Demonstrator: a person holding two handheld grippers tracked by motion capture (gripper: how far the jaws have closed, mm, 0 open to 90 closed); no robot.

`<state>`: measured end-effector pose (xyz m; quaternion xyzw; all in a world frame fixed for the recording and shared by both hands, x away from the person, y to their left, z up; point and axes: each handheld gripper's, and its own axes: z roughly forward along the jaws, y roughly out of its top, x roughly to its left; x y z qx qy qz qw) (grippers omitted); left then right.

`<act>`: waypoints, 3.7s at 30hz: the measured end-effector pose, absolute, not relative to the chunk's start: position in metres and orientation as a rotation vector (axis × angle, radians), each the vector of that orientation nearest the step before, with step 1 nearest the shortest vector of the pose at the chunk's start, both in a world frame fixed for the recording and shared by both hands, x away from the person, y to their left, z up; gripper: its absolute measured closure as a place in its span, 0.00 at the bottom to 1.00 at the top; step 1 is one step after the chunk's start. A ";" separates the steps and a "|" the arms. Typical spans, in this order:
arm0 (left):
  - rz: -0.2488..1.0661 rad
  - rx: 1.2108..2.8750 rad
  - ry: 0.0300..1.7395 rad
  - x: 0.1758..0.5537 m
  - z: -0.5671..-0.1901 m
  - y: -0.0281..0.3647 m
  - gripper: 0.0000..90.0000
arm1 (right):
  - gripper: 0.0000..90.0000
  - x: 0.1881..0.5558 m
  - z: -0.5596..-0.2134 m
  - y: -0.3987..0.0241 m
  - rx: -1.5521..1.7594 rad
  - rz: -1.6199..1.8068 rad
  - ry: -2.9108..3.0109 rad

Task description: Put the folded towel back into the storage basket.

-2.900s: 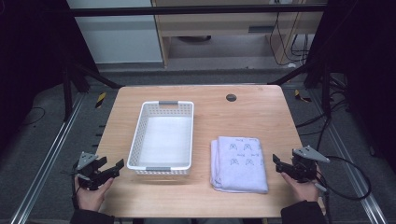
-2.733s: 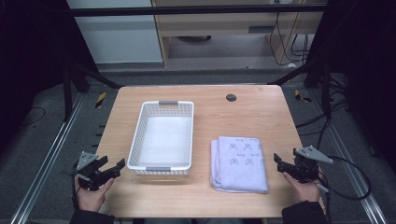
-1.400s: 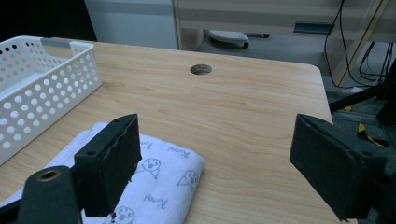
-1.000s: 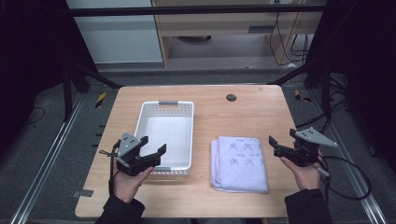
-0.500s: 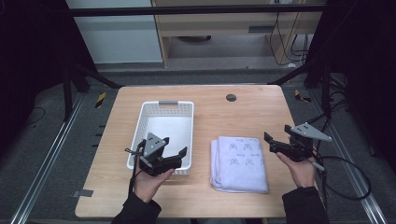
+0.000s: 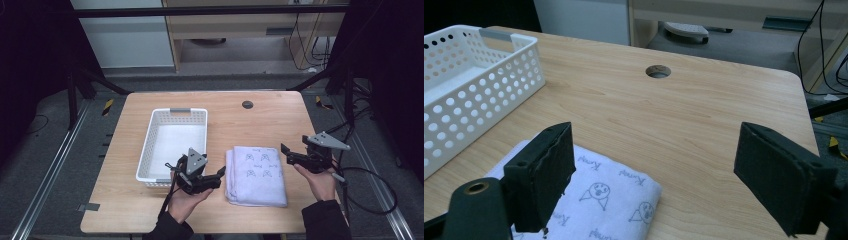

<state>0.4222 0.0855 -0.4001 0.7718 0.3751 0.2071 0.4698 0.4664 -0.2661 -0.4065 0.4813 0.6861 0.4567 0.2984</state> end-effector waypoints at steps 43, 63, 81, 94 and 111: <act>0.399 2.012 0.951 0.410 -0.455 0.037 0.31 | 0.20 0.481 -0.444 -0.259 1.319 1.137 1.948; 0.391 2.039 1.024 0.414 -0.479 0.031 0.29 | 0.23 0.490 -0.463 -0.257 1.355 1.108 1.991; 0.373 2.054 1.089 0.419 -0.492 0.026 0.27 | 0.29 0.504 -0.485 -0.247 1.385 1.052 2.073; 0.349 2.075 1.121 0.422 -0.499 0.025 0.26 | 0.34 0.506 -0.495 -0.243 1.403 1.036 2.114; 0.325 2.088 1.142 0.422 -0.498 0.021 0.31 | 0.43 0.507 -0.500 -0.243 1.482 1.074 2.134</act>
